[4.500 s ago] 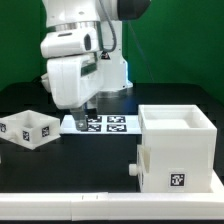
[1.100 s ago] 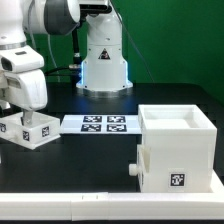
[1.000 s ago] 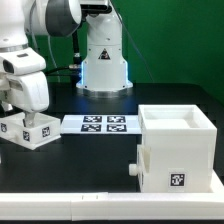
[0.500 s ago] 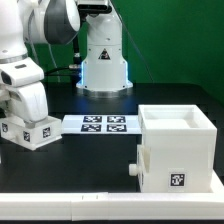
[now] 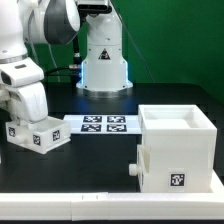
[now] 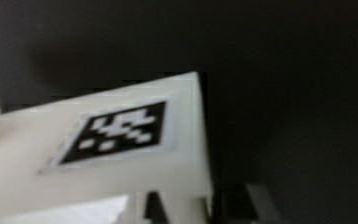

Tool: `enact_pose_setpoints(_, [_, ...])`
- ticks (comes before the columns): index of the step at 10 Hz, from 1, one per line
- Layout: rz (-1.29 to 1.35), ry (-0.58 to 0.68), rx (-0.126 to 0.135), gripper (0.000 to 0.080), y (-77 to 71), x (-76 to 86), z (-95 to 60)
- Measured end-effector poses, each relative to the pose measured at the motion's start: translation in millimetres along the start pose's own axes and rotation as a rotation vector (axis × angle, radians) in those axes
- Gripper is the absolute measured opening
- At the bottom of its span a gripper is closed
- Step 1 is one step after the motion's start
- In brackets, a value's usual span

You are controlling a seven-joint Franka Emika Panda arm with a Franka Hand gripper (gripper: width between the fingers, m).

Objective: Assemble drawer

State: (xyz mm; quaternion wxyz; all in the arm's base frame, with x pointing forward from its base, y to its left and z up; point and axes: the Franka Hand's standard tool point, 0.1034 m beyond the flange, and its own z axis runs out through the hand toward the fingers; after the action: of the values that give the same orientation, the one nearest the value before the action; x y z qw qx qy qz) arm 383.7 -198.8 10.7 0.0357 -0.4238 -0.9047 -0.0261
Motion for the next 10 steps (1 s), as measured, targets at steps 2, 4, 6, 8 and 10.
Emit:
enact_pose_setpoints(2, [0.000,0.000,0.000,0.0035,0.0,0.0,0.0])
enact_pose_setpoints(4, [0.091,-0.011,-0.004,0.0035,4.5,-2.7,-6.3])
enact_pose_setpoints(6, [0.289,-0.020,0.000,0.0035,26.5,9.0,-19.4])
enact_pose_setpoints(8, [0.352,0.028,0.056,0.0035,64.0,18.9,-40.2])
enact_pose_setpoints(10, [0.352,0.139,0.098,0.0035,89.1,11.4,-55.5])
